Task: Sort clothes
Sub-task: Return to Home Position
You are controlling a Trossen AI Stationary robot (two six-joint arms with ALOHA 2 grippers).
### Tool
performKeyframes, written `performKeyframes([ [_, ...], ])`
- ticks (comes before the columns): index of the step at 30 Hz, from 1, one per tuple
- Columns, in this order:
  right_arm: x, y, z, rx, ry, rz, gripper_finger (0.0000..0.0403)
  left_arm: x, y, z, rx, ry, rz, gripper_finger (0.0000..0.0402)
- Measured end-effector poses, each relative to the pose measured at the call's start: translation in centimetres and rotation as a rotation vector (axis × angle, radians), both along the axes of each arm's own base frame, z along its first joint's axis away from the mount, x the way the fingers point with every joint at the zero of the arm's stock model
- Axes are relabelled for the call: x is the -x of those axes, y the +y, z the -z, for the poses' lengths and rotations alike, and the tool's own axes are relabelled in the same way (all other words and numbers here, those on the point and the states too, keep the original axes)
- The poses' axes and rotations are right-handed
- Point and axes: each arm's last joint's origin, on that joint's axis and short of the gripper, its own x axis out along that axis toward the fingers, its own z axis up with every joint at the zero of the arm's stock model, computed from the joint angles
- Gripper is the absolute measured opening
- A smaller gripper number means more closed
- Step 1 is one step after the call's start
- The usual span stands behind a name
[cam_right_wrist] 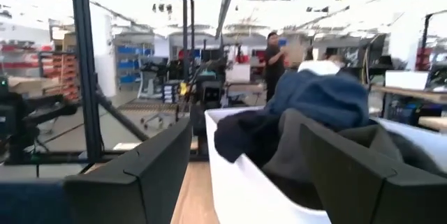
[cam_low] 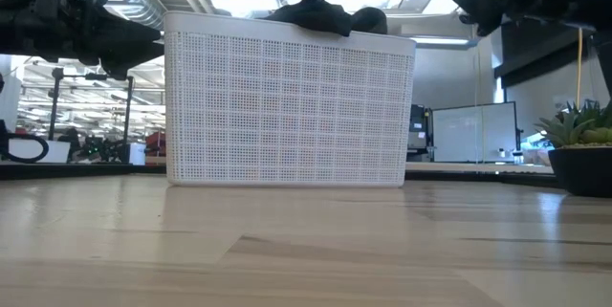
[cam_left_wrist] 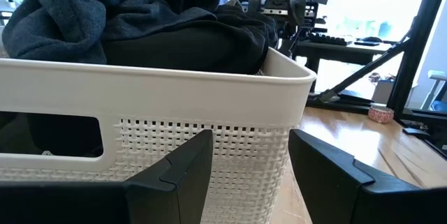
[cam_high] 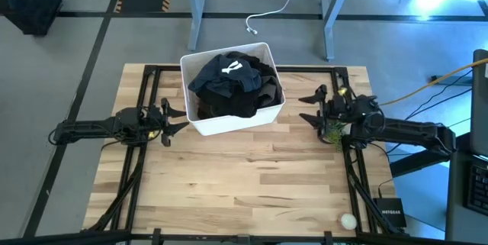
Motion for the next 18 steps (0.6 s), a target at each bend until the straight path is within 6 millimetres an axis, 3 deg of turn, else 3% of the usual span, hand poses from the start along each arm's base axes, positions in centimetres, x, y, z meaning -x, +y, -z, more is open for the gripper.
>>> performKeyframes([
  [5,1.0,0.3,0.0,-0.011,-0.018,0.007,0.0282,0.0,0.0,0.0,0.0,0.0,0.0,0.0184],
  [18,2.6,-0.1,1.7,-0.087,0.142,0.268,0.0275,0.0,0.0,0.0,0.0,0.0,0.0,0.0184],
])
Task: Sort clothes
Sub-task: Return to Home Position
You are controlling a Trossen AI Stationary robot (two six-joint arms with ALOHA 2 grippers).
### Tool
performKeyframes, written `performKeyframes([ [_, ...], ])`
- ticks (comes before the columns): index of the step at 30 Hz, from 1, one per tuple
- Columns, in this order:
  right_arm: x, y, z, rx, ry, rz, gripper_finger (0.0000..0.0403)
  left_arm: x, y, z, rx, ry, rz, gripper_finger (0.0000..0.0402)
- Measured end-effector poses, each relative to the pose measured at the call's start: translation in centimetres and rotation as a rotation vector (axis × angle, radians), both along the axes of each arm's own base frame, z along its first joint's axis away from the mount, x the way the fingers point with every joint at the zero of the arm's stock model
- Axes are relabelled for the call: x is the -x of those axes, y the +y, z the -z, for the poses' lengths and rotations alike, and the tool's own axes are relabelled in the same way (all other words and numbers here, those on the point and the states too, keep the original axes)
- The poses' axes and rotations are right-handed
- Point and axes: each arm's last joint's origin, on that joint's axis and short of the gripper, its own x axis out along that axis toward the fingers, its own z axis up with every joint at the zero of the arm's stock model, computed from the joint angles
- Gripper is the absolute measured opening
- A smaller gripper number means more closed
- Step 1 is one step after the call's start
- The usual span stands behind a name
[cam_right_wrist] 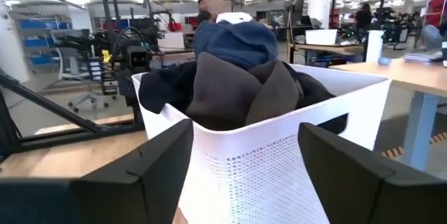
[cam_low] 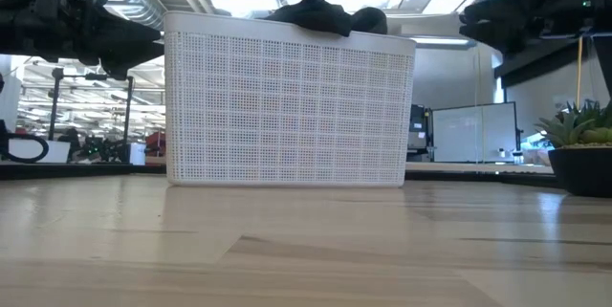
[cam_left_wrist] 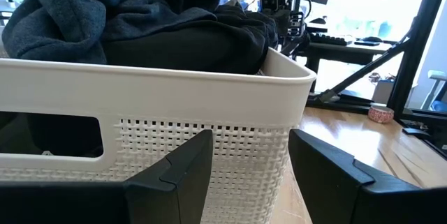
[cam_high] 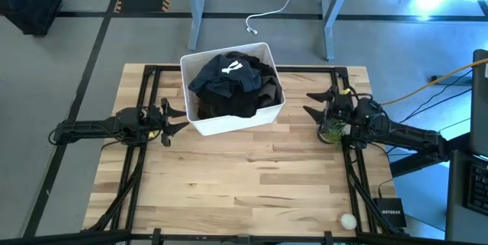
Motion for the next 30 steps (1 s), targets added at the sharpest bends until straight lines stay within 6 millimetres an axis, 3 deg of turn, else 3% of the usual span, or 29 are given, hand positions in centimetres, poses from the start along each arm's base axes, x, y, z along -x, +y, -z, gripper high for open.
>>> performKeyframes([
  [7,0.0,0.0,0.1,0.02,-0.002,0.001,0.0213,0.0,0.0,0.0,0.0,0.0,0.0,0.0184],
  [17,-0.4,-0.1,4.0,0.026,-0.023,0.0,0.0124,0.0,0.0,0.0,0.0,0.0,0.0,0.0184],
  [30,-0.5,0.3,3.7,0.096,-0.048,-0.131,0.001,0.0,0.0,0.0,0.0,0.0,0.0,0.0184],
])
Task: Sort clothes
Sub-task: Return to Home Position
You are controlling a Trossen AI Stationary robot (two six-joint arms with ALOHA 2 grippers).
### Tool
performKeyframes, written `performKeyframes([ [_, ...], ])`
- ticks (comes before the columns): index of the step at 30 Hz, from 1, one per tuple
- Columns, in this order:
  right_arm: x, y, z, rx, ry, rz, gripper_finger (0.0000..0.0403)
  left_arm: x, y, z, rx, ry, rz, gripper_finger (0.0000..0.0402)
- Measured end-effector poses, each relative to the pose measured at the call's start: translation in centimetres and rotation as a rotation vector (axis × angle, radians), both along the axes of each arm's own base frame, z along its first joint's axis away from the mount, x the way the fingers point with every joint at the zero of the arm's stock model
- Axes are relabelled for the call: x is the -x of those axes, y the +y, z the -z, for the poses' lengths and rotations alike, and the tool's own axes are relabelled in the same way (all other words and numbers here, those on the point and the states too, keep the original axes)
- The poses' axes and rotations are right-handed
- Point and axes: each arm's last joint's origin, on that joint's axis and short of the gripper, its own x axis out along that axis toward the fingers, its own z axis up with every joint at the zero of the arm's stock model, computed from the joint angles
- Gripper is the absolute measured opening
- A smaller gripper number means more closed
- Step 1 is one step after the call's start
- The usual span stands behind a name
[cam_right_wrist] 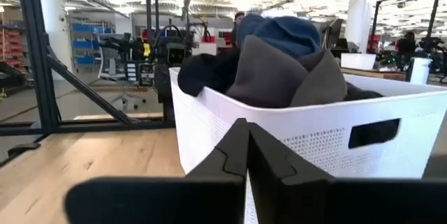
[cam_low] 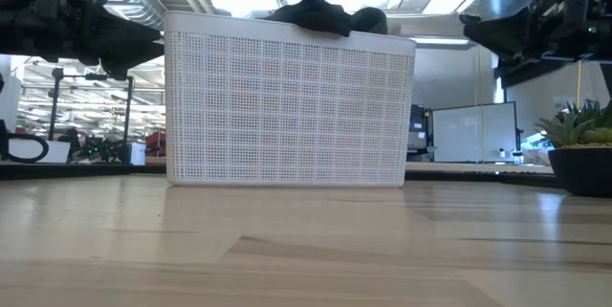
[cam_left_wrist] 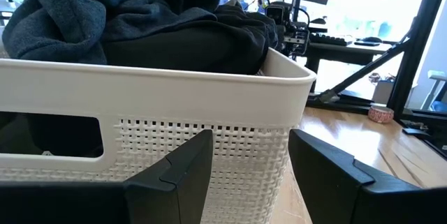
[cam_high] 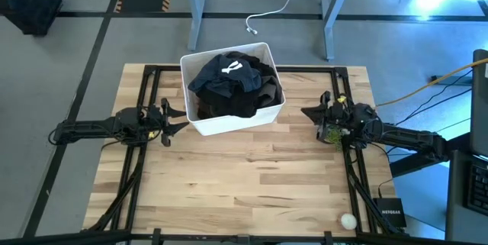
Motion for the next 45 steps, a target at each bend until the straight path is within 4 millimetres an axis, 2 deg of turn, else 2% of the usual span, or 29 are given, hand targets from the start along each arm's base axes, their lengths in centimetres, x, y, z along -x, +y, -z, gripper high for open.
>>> performKeyframes([
  [6,0.0,0.0,0.3,-0.011,0.033,0.005,0.002,0.0,0.0,0.0,0.0,0.0,0.0,0.0184],
  [11,-0.1,0.0,1.3,-0.039,0.13,0.007,0.0006,0.0,0.0,0.0,0.0,0.0,0.0,0.0184],
  [15,-0.1,0.0,1.7,-0.049,0.166,-0.02,0.0017,0.0,0.0,0.0,0.0,0.0,0.0,0.0184],
  [20,-0.1,0.2,1.7,-0.044,0.17,-0.089,0.002,0.0,0.0,0.0,0.0,0.0,0.0,0.0184],
  [27,0.1,0.2,1.4,-0.032,0.136,-0.061,0.001,0.0,0.0,0.0,0.0,0.0,0.0,0.0184],
  [34,1.2,0.4,1.0,-0.017,0.07,-0.025,0.0013,0.0,0.0,0.0,0.0,0.0,0.0,0.0184],
  [45,1.2,0.4,1.3,-0.027,0.099,-0.02,0.0013,0.0,0.0,0.0,0.0,0.001,0.0,0.0184],
])
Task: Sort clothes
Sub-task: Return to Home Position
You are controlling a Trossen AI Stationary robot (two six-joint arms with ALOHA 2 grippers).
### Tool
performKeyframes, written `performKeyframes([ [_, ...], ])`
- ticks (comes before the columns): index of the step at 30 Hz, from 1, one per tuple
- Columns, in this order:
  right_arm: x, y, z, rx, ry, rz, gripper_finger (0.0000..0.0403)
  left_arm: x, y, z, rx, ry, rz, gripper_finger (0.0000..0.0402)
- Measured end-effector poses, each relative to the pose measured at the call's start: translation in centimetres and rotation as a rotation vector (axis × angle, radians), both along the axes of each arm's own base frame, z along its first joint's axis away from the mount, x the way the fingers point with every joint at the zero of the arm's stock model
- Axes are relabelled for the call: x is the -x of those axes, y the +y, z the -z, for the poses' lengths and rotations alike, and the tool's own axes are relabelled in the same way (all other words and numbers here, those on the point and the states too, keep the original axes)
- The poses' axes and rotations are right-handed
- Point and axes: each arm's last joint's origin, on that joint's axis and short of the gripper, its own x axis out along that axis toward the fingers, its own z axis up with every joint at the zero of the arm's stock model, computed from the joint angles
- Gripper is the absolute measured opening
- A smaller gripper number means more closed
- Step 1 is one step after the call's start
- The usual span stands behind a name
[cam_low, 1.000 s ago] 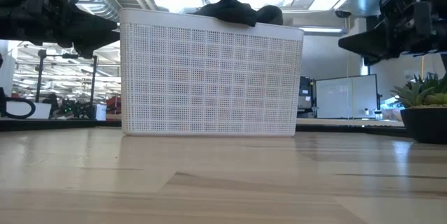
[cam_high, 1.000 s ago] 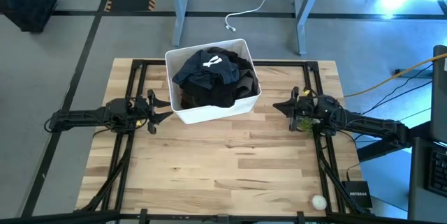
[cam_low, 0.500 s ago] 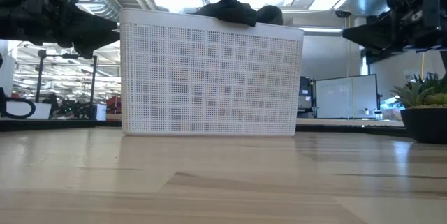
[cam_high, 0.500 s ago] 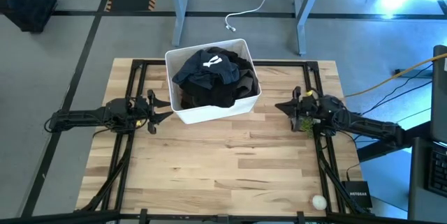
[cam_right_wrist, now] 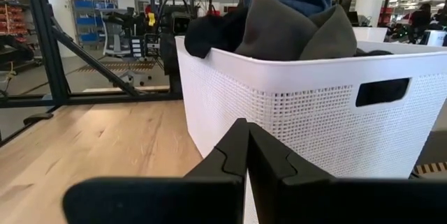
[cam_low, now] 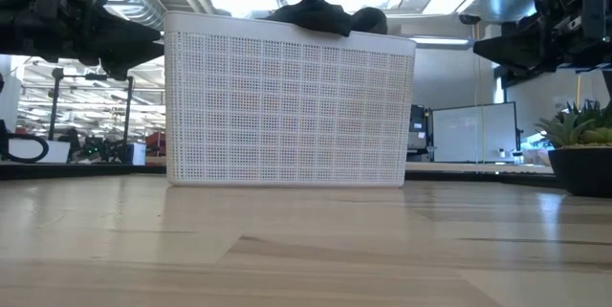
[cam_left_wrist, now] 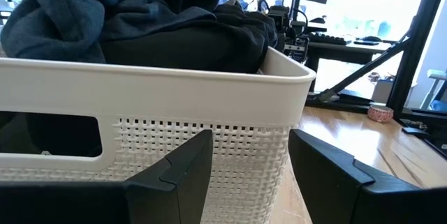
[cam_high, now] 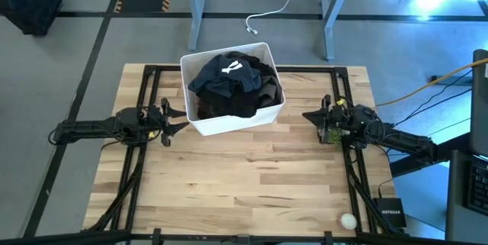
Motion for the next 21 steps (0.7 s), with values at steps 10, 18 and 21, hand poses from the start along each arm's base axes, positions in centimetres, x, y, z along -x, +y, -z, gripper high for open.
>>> performKeyframes([
  [10,-0.01,-0.03,0.06,-0.002,0.006,0.008,0.0012,-0.01,0.0,0.0,0.0,0.0,0.0,0.0184],
  [18,-0.01,-0.03,0.06,-0.002,0.006,0.008,0.0012,-0.01,0.0,0.01,0.0,0.001,0.0,0.0184],
  [21,-0.01,-0.03,0.06,-0.002,0.006,0.008,0.0012,-0.01,0.0,0.01,0.0,0.001,0.0,0.0184],
])
